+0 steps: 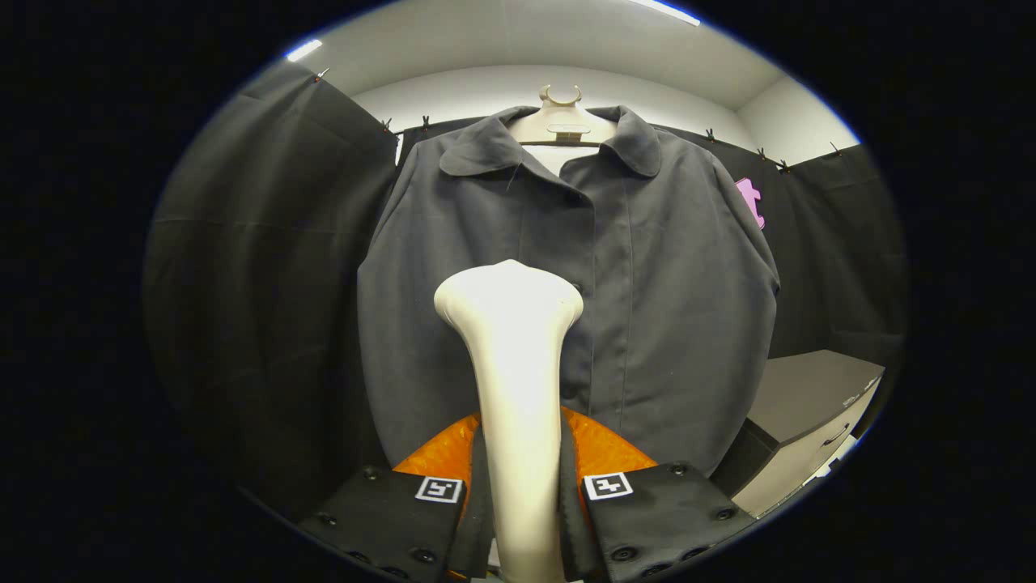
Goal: Iron the clothes twice with a garment steamer, once on the left side and once on the right side.
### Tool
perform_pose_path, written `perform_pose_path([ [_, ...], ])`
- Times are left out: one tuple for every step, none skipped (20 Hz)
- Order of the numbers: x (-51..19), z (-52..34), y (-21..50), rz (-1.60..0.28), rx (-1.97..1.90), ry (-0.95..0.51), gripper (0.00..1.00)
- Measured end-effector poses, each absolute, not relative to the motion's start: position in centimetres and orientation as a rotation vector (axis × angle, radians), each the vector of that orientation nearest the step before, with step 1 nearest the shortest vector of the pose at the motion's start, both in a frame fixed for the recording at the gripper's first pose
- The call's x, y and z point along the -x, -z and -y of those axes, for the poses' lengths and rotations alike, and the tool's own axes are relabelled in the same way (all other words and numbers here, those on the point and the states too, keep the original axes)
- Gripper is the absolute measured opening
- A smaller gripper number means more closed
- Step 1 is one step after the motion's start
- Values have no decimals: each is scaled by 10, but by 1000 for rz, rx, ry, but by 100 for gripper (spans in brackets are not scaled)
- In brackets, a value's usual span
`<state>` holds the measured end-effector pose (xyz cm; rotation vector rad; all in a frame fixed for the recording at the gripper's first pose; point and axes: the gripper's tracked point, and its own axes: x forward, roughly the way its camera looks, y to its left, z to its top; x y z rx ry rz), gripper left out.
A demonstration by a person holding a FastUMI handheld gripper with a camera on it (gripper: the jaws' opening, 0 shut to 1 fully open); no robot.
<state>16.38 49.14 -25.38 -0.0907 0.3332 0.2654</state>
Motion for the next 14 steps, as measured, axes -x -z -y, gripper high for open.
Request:
perform_pose_path([
  [-159, -491, 260, -347, 93, -269, 41],
  [-155, -490, 268, -364, 94, -275, 41],
  [-151, -489, 276, -381, 94, -277, 41],
  [-146, -488, 283, -396, 94, -278, 41],
  [-143, -488, 289, -409, 95, -277, 41],
  [-139, -487, 295, -419, 97, -277, 41],
  [-138, -487, 299, -427, 101, -278, 41],
  [-135, -487, 304, -432, 106, -280, 41],
  [-132, -486, 310, -440, 112, -282, 41],
  [-127, -485, 316, -453, 115, -287, 41],
  [-123, -486, 322, -467, 114, -292, 41],
  [-120, -487, 329, -484, 115, -295, 41],
  [-117, -486, 336, -498, 116, -294, 41],
  [-115, -484, 341, -509, 115, -289, 41],
])
